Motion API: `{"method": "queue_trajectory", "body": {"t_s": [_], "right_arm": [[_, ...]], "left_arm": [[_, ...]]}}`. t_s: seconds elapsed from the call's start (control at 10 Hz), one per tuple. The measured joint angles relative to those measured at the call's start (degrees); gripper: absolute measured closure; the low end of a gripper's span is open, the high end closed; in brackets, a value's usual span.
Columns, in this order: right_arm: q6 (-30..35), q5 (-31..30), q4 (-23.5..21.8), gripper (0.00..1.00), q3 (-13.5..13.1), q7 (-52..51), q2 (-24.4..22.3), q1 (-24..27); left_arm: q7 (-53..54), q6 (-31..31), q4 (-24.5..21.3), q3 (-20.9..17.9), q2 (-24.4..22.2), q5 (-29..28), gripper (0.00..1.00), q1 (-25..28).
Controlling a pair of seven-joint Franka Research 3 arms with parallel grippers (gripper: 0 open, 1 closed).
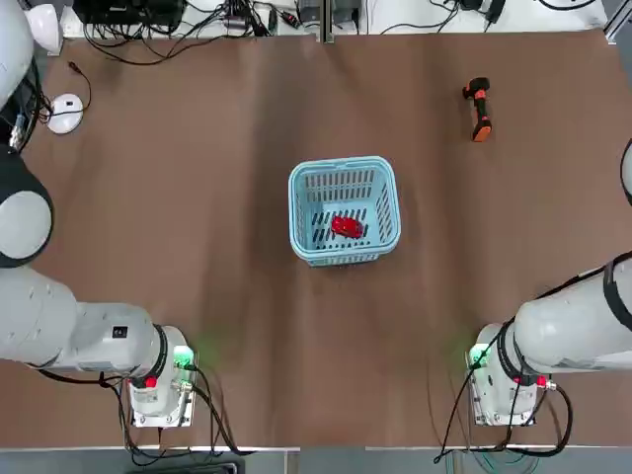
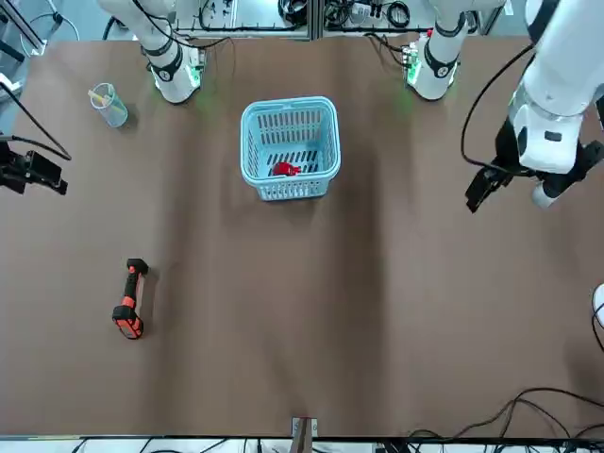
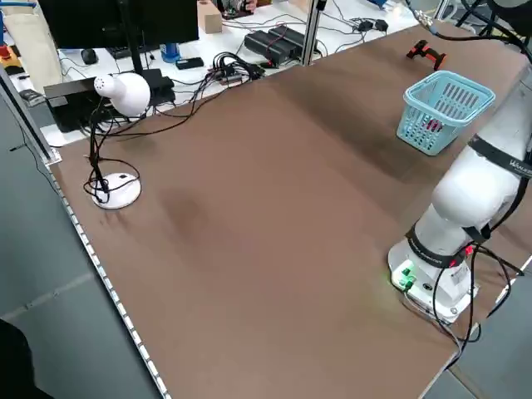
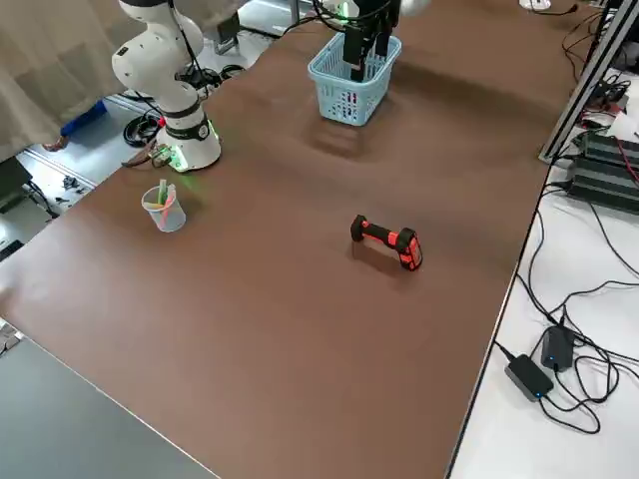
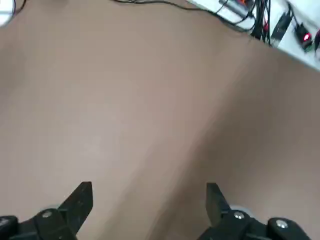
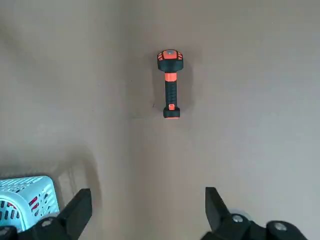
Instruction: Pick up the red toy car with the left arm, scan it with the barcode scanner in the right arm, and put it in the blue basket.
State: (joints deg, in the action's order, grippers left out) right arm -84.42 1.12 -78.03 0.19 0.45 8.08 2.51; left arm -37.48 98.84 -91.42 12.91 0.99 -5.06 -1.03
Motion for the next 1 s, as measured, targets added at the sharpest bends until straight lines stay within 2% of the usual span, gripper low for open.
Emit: {"method": "queue_trajectory", "body": {"t_s": [0.3,0.4,1.0], "right_arm": [[-0.65,-0.02,-0.01,0.0,-0.27,0.08,0.01,0.27],[-1.04,-0.02,-0.02,0.0,-0.3,0.08,0.02,0.31],[-2.25,-0.02,-0.03,0.0,-0.19,0.08,0.03,0.31]], "left_arm": [[19.04,-5.06,1.31,-6.18,-1.38,2.81,0.0,-0.91],[23.54,-5.86,1.33,-7.08,-1.94,3.03,0.0,-0.88],[32.43,-11.01,1.4,-7.4,-3.22,6.59,0.0,0.11]]}}
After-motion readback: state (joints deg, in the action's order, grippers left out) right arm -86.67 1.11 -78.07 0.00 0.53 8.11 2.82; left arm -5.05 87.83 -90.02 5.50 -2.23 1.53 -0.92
